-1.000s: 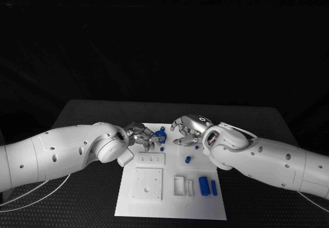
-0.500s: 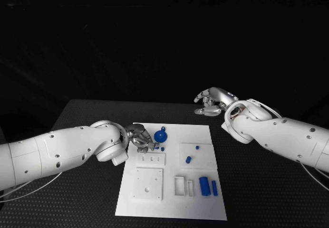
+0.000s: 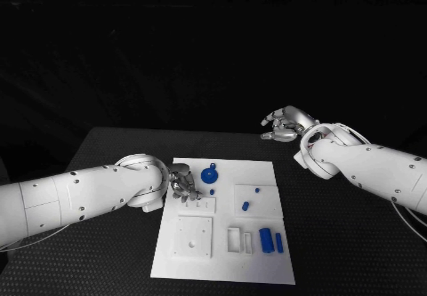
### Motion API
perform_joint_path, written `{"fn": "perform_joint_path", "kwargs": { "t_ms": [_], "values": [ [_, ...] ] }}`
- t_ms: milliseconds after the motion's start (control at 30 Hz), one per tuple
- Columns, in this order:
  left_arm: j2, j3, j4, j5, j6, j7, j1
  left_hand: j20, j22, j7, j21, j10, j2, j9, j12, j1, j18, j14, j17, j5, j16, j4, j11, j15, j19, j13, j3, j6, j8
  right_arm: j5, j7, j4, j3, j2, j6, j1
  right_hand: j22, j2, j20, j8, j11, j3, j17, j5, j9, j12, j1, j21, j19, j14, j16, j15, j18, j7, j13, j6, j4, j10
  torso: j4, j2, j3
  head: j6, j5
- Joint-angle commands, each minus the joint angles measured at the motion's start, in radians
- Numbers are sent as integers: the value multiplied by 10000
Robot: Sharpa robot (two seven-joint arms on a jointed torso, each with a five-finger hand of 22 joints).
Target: Assemble the parts on the task board
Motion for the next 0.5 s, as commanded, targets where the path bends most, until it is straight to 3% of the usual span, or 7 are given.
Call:
{"fn": "perform_joint_path", "kwargs": {
  "t_ms": [33,67,100,133,167,500],
  "values": [
    [63,6,18,-490,583,-466,5,-1557,17,-642,90,-162,22,163,73,-592,-129,-67,-62,243,128,-1736,-80,-8,-53,31,1583,734,-116,217,168,20,4,-24,36,2,114,100,46,57,31,9,-15,72,17,52,14,-66,-60,-74,44,-24,167,139,-20,-76,50,-74,2,4,-5,-26,2],
    [71,6,22,-490,611,-490,5,-1556,9,-640,124,-177,70,306,92,-1463,-151,-78,-138,276,199,-2626,-76,-9,-62,36,2153,761,-233,217,166,16,4,-24,36,2,114,101,46,58,31,8,-16,74,17,53,14,-66,-61,-74,45,-24,167,139,-21,-75,50,-75,2,3,-3,-44,5],
    [87,6,24,-488,696,-528,5,-1550,-15,-630,208,-272,321,470,58,-3743,-206,-66,-291,210,286,-4837,-52,20,29,-11,3590,756,-518,217,166,9,4,-24,44,2,115,103,47,59,31,7,-16,78,17,55,14,-66,-62,-75,46,-24,167,139,-23,-75,50,-75,7,3,-6,-50,3],
    [96,6,25,-473,754,-541,5,-1596,-58,-645,265,-122,479,552,111,-5028,-192,8,-404,123,289,-5958,-73,3,216,-46,4550,954,-576,217,166,5,4,-23,45,2,115,103,47,60,31,7,-17,79,18,55,14,-66,-62,-75,46,-24,167,139,-24,-75,50,-76,8,2,-3,-52,2],
    [110,5,27,-451,802,-559,5,-1619,-77,-654,293,-18,522,606,158,-5505,-180,73,-441,239,325,-6278,-88,-6,291,-52,4976,1075,-582,217,166,1,4,-22,44,2,116,103,47,60,31,6,-17,82,18,57,14,-65,-62,-76,47,-24,167,139,-25,-75,49,-76,12,1,-3,-67,0],
    [178,4,133,-432,786,-702,4,-1632,-71,-672,342,37,556,670,202,-5646,-168,121,-450,349,384,-6291,-107,-15,321,-46,5141,1135,-579,217,158,-34,4,4,93,3,120,107,49,67,30,-7,-21,116,20,71,10,-64,-68,-82,54,-24,167,138,-41,-75,50,-84,11,4,-14,-136,-14]
  ]
}}
